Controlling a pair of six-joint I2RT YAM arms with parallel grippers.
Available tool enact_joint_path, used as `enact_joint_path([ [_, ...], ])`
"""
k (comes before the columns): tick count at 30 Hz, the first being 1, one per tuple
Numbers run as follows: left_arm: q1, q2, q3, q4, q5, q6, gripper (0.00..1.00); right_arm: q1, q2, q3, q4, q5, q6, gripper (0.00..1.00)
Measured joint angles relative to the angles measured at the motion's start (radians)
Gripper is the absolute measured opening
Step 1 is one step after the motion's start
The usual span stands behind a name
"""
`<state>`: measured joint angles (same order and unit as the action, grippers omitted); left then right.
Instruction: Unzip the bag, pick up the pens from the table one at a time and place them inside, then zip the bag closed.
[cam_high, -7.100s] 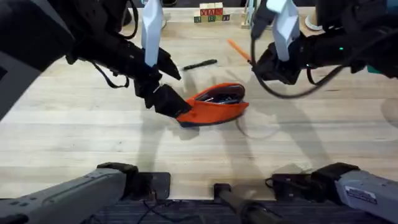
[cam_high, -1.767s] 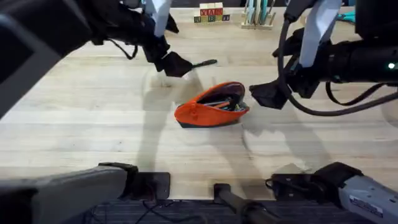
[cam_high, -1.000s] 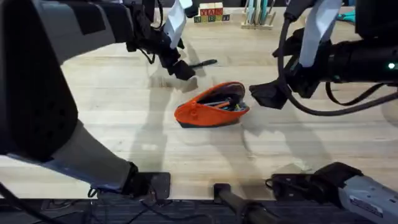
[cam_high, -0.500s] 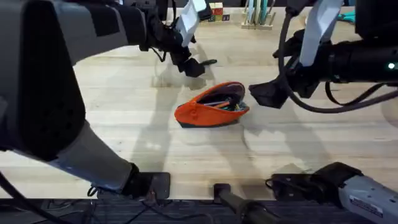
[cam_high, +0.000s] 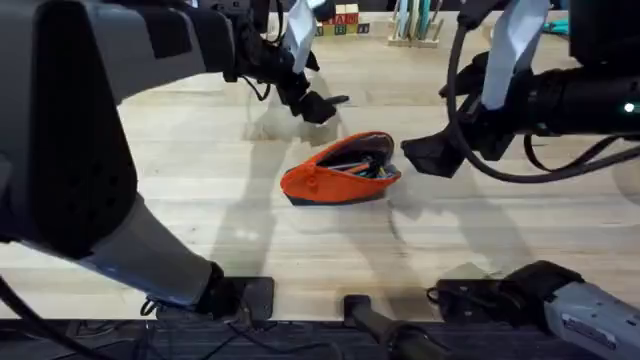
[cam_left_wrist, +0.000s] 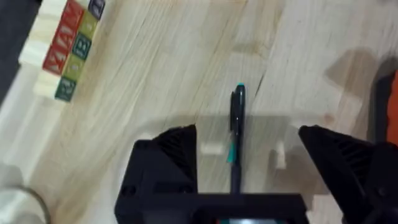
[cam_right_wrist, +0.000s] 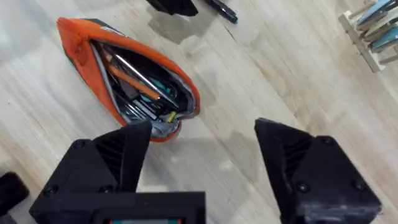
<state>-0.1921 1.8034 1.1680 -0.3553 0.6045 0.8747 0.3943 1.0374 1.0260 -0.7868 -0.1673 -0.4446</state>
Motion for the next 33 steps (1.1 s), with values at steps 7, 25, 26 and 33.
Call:
enact_joint_path([
  [7, 0.0, 0.0, 0.058, -0.019, -0.097, -0.234, 0.991, 0.0, 0.0, 0.0, 0.0, 0.0, 0.0, 0.997],
  [25, -0.002, 0.099, 0.104, -0.156, -0.172, -0.32, 0.993, 0.0, 0.029, 0.0, 0.0, 0.0, 0.0, 0.998],
  [26, -0.002, 0.106, 0.104, -0.16, -0.171, -0.323, 0.993, 0.0, 0.036, 0.0, -0.002, 0.0, 0.0, 0.998],
  [33, -0.003, 0.113, 0.104, -0.184, -0.156, -0.289, 0.993, 0.0, 0.047, 0.0, -0.015, 0.007, 0.0, 0.998],
])
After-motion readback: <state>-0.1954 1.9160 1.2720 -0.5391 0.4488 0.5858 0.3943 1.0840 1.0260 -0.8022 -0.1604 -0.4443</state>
